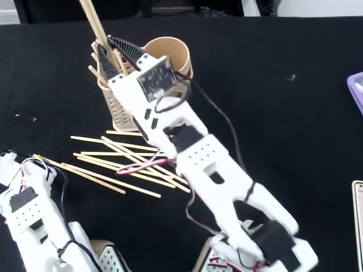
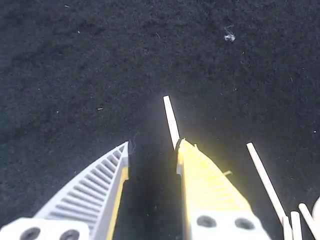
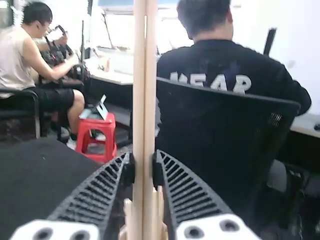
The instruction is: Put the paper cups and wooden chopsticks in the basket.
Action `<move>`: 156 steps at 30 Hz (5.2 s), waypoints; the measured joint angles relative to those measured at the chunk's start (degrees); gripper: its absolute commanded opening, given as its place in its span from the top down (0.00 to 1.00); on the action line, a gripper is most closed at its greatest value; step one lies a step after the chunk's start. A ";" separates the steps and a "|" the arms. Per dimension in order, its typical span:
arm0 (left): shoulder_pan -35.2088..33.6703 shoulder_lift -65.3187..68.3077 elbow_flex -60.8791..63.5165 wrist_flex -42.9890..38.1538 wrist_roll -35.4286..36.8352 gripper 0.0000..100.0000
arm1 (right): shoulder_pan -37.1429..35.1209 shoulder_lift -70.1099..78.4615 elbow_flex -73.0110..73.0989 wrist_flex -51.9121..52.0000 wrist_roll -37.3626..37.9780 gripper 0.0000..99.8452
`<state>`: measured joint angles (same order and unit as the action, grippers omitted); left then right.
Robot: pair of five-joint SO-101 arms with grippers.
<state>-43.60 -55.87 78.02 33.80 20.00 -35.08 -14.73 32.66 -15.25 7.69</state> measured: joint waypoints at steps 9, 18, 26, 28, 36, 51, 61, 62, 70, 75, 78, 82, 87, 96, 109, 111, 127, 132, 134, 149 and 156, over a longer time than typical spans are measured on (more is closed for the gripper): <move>0.00 0.00 0.00 0.00 0.00 0.84 | 0.79 3.25 -0.53 7.03 -0.18 0.85; 0.00 0.00 0.00 0.00 0.00 0.84 | 0.79 -5.89 -2.90 20.22 -3.25 0.87; 0.00 0.00 0.00 0.00 0.00 0.84 | -5.89 -21.98 -2.64 59.60 -3.43 0.87; 0.00 0.00 0.00 0.00 0.00 0.84 | -7.30 -22.15 1.41 67.34 -3.34 0.87; 0.00 0.00 0.00 0.00 0.00 0.84 | -7.91 -6.95 17.32 56.00 0.18 0.87; 0.00 0.00 0.00 0.00 0.00 0.84 | -8.26 18.81 4.84 53.10 7.12 0.87; 0.00 0.00 0.00 0.00 0.00 0.84 | -8.00 19.25 4.66 56.00 12.92 0.99; 0.00 0.00 0.00 0.00 0.00 0.84 | -8.00 19.25 4.57 56.88 13.01 0.99; 0.00 0.00 0.00 0.00 0.00 0.84 | -8.09 5.36 4.31 65.23 13.19 0.99; 0.00 0.00 0.00 0.00 0.00 0.84 | -8.18 -5.01 4.31 70.07 13.19 0.99; 0.00 0.00 0.00 0.00 0.00 0.84 | -8.18 -9.85 3.87 71.91 13.19 0.99; 0.00 0.00 0.00 0.00 0.00 0.84 | -8.18 -17.05 -0.88 72.18 13.19 0.99; 0.00 0.00 0.00 0.00 0.00 0.84 | -7.82 -22.95 -5.63 63.91 13.19 0.99; 0.00 0.00 0.00 0.00 0.00 0.84 | -5.71 -19.43 -2.81 25.05 8.79 0.99; 0.00 0.00 0.00 0.00 0.00 0.84 | 0.00 2.37 -12.92 10.02 -1.41 0.98; 0.00 0.00 0.00 0.00 0.00 0.84 | 0.26 5.10 -13.80 10.02 -1.49 0.93; 0.00 0.00 0.00 0.00 0.00 0.84 | -0.09 -5.01 -13.80 31.91 -1.49 0.91; 0.00 0.00 0.00 0.00 0.00 0.84 | -3.52 -17.49 -7.65 57.23 -1.41 0.91; 0.00 0.00 0.00 0.00 0.00 0.84 | -3.87 -19.16 -2.46 64.09 -1.41 0.91; 0.00 0.00 0.00 0.00 0.00 0.84 | -12.13 2.64 17.85 56.26 11.25 0.79; 0.00 0.00 0.00 0.00 0.00 0.84 | -20.66 7.38 15.65 57.14 8.35 0.79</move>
<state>-43.60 -55.87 78.02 33.80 20.00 -55.74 -7.34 48.31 41.89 16.04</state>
